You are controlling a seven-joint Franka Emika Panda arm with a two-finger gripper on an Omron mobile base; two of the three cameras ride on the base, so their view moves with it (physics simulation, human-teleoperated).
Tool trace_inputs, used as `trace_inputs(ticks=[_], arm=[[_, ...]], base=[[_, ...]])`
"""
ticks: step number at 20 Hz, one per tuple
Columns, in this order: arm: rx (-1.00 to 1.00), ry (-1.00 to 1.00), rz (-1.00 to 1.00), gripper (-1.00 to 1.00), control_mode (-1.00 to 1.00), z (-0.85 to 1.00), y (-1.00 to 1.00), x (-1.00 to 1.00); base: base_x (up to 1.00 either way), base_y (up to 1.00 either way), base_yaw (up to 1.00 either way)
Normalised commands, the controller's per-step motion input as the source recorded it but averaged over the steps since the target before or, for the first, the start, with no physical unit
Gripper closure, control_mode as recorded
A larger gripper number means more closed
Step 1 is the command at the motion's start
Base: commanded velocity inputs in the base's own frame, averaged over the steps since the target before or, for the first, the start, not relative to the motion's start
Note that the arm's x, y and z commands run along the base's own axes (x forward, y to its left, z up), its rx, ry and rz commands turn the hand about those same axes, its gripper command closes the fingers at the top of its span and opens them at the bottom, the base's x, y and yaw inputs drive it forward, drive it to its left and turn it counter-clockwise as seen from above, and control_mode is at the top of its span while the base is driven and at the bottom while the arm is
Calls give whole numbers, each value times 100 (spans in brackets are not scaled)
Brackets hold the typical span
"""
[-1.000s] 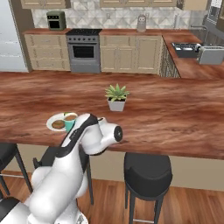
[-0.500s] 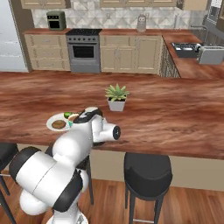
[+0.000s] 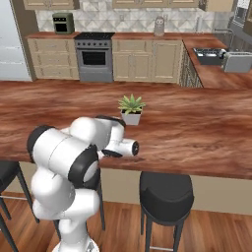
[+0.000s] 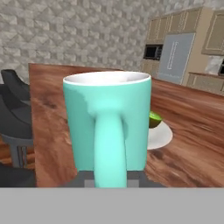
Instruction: Pick up the brewed coffee from the coffee machine and place it next to the breakfast plate on the dining counter.
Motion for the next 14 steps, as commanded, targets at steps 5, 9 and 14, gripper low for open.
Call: trace_inputs(ticks=[5, 9, 14], arm=[[0, 0, 4, 100, -100, -10, 0, 41], [0, 0, 0, 100, -100, -21, 11, 35], [-1, 0, 0, 100, -100, -32, 11, 22]], base=[[0, 0, 0], [0, 0, 0], [0, 0, 0]])
